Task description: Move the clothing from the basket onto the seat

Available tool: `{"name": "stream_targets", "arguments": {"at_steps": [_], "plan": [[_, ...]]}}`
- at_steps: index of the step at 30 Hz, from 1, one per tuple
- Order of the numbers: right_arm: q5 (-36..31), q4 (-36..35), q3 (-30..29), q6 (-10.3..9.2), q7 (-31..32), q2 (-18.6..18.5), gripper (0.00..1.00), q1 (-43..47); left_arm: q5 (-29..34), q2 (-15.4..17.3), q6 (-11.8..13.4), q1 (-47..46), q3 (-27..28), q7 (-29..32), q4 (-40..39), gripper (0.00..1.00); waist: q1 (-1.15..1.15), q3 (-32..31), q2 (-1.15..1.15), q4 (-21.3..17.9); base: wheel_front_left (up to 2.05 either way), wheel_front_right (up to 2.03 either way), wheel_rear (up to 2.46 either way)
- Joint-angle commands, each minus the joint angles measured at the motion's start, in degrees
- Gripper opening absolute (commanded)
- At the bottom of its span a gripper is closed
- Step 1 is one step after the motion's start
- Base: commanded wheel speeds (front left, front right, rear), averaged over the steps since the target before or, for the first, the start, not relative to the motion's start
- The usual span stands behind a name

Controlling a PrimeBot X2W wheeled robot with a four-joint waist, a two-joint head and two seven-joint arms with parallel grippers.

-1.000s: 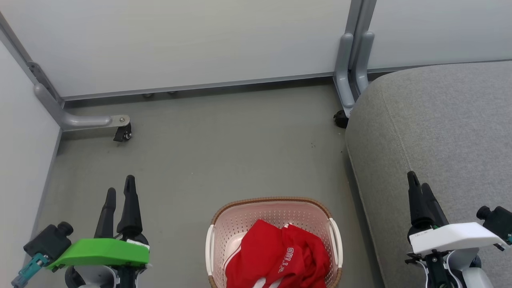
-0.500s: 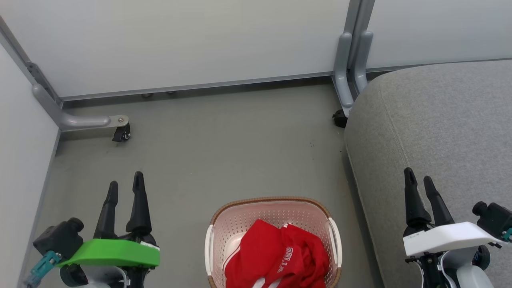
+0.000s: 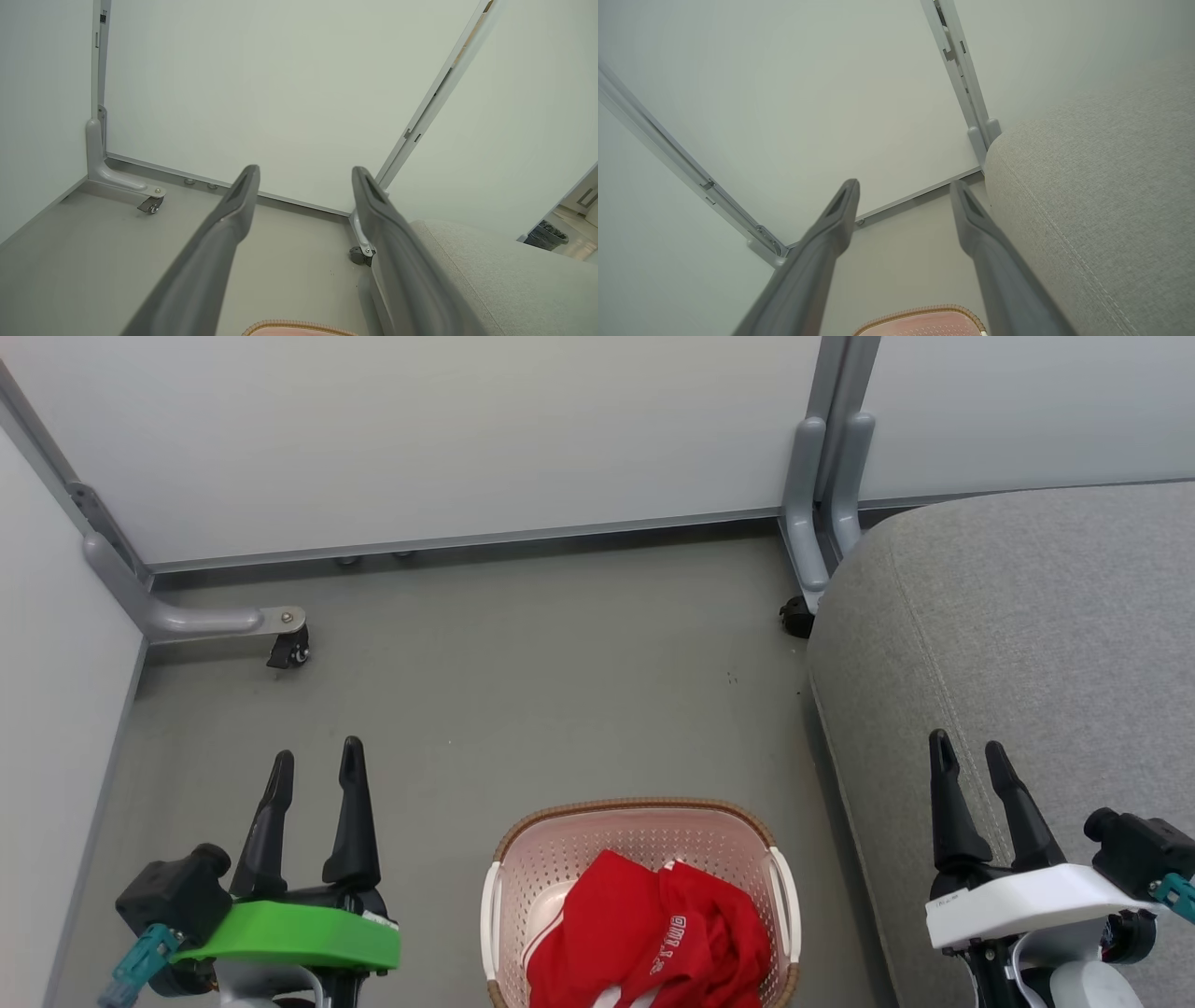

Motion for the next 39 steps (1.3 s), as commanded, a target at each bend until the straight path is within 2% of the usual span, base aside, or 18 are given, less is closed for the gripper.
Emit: {"name": "stream_targets", "arguments": {"at_steps": [1, 12, 39], "plan": [[-1.61, -0.86, 0.25, 0.03, -0.54, -0.32, 1.0, 0.45, 1.48, 0.42, -0.09, 0.31, -0.26, -0.49, -0.81, 1.0, 0.0, 0.02, 0.0, 0.04, 0.0, 0.0, 0.0], [-7.74, -2.12, 0.69, 0.02, -2.0, -0.37, 1.0, 1.16, 7.02, 0.46, -0.29, 0.87, -0.72, -2.0, -1.36, 1.0, 0.0, 0.13, 0.0, 0.0, 0.0, 0.0, 0.0], [-19.96, -4.52, 1.2, 0.03, -5.11, -0.45, 1.0, 2.34, 16.04, 0.54, -1.65, 1.98, -2.14, -5.05, -1.09, 1.0, 0.0, 0.45, 0.0, 0.59, 0.0, 0.0, 0.0]]}}
